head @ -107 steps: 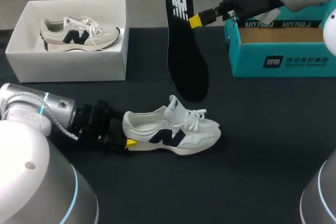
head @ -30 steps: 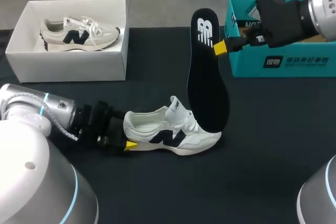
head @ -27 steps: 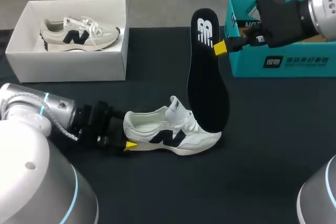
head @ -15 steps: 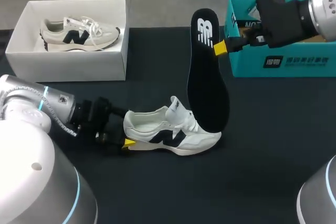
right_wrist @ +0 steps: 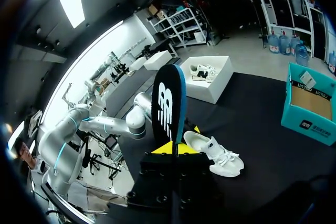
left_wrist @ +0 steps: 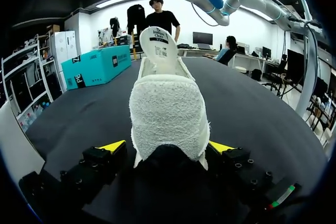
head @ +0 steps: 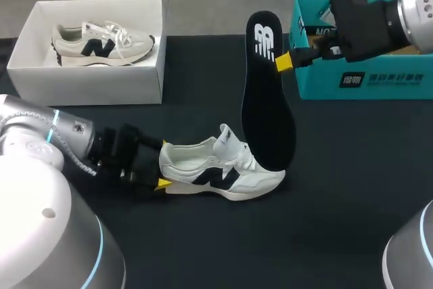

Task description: Take the shoe out of the shoebox, open the shoe tongue, remove and reinsert the insole, then place the shoe into the shoebox

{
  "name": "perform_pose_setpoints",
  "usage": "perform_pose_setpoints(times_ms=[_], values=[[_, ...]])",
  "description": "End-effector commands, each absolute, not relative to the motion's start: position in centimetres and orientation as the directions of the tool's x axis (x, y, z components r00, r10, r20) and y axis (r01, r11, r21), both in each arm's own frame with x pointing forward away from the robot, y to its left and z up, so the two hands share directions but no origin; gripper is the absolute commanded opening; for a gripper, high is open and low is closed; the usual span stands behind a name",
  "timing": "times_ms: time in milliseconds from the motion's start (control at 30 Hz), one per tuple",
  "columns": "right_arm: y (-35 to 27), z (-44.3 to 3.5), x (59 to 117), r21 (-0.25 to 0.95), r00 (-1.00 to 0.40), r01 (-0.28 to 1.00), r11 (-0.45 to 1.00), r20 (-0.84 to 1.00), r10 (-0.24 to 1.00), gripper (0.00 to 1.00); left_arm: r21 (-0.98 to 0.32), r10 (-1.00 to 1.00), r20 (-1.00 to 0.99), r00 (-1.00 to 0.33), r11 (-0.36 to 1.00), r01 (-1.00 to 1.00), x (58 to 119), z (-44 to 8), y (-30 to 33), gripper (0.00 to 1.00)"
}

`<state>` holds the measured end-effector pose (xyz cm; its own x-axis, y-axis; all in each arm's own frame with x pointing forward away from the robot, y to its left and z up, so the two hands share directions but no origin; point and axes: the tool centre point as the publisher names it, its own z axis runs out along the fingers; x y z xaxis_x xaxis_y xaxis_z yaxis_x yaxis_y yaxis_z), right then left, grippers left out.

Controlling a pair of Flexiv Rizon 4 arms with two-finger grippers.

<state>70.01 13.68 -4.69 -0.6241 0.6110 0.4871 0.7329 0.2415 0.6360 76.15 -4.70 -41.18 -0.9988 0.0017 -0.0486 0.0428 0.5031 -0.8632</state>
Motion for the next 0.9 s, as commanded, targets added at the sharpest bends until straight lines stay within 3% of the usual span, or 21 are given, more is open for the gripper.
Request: perform_pose_setpoints(times_ms=[33, 367, 900], values=[[13.8, -4.8, 70.1, 0.635, -0.623, 0.734, 0.241, 0.488, 0.612, 0.0, -0.849, -0.019, -0.055, -0.998, 0.527, 0.037, 75.9, -40.0, -4.2, 1.0], [13.8, -4.8, 70.1, 0.635, -0.623, 0.734, 0.241, 0.488, 0.612, 0.0, -0.795, 0.015, -0.058, -0.998, 0.605, 0.055, 75.6, -37.8, -3.0, 1.0], [13.8, -4.8, 70.1, 0.635, -0.623, 0.734, 0.241, 0.488, 0.612, 0.0, -0.576, -0.018, -0.022, -1.0, 0.817, -0.002, 76.3, -35.6, -3.9, 1.0]])
